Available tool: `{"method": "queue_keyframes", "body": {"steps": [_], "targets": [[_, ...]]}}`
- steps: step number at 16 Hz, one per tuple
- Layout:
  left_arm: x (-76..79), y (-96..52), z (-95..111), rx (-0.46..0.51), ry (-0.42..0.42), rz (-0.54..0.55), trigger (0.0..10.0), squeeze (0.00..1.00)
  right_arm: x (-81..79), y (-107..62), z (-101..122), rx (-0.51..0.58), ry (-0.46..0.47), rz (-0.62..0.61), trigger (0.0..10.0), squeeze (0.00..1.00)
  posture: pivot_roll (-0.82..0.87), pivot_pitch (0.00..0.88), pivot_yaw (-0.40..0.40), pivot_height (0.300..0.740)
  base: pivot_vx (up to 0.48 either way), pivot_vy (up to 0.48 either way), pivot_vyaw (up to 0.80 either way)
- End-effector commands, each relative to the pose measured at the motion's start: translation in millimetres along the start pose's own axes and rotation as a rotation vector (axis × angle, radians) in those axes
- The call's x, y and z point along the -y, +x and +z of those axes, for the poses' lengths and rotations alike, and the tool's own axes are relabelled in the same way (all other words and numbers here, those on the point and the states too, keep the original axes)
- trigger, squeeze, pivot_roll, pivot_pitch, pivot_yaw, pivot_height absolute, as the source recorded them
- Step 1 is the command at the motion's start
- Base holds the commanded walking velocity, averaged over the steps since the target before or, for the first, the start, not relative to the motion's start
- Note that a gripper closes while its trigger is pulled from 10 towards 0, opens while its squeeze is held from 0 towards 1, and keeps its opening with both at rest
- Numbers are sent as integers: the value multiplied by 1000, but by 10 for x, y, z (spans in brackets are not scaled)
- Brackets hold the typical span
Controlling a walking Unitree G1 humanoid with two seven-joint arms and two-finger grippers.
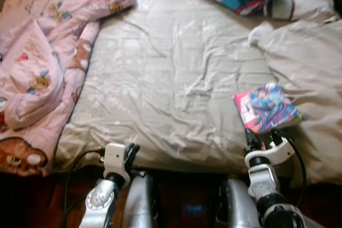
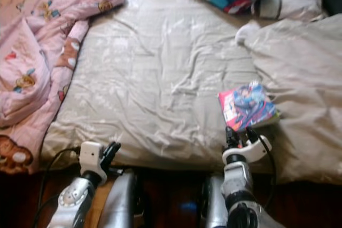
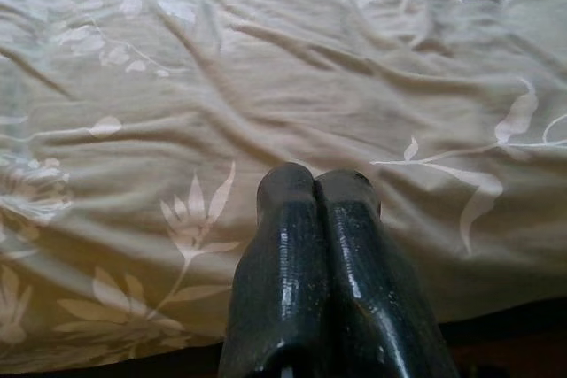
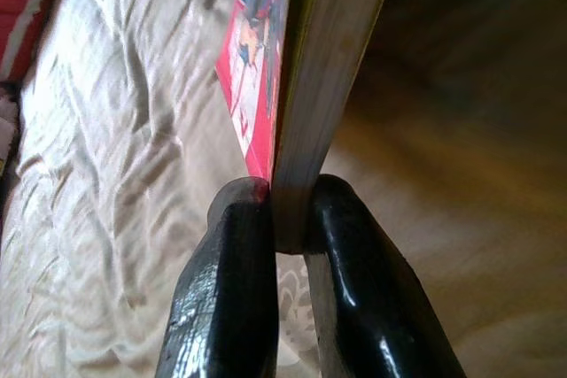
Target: Clean up the room
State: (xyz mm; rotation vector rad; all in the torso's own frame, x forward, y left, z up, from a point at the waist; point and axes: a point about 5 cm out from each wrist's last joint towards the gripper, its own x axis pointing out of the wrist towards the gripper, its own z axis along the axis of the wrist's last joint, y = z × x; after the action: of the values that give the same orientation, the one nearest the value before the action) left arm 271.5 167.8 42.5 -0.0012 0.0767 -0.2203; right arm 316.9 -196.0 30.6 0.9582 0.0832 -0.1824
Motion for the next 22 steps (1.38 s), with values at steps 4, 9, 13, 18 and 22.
{"method": "queue_keyframes", "body": {"steps": [4, 9, 13, 18, 22], "targets": [[-28, -152, 70, -12, 8, -3, 10000, 0, -173, 22, -216, -119, -55, 83, 10000, 0, 210, 410, 152, 607, 0, 0, 0], [-53, -385, 56, -65, 25, -8, 10000, 0, -281, 101, -96, -8, 106, 106, 10000, 0, 242, 454, 178, 607, 0, 0, 0], [-60, -481, 92, -94, 32, -8, 10000, 0, -184, 111, 86, 91, 161, 49, 10000, 0, 258, 477, 195, 607, 0, 0, 0], [-51, -506, 105, -112, 36, -15, 10000, 0, -62, 72, 139, 98, 159, 10, 10000, 0, 260, 484, 199, 607, 0, 0, 0], [-27, -517, 125, -121, 42, -23, 10000, 0, 1, 11, 35, 49, 129, 6, 10000, 404, 262, 481, 200, 607, 0, 0, 0]]}}
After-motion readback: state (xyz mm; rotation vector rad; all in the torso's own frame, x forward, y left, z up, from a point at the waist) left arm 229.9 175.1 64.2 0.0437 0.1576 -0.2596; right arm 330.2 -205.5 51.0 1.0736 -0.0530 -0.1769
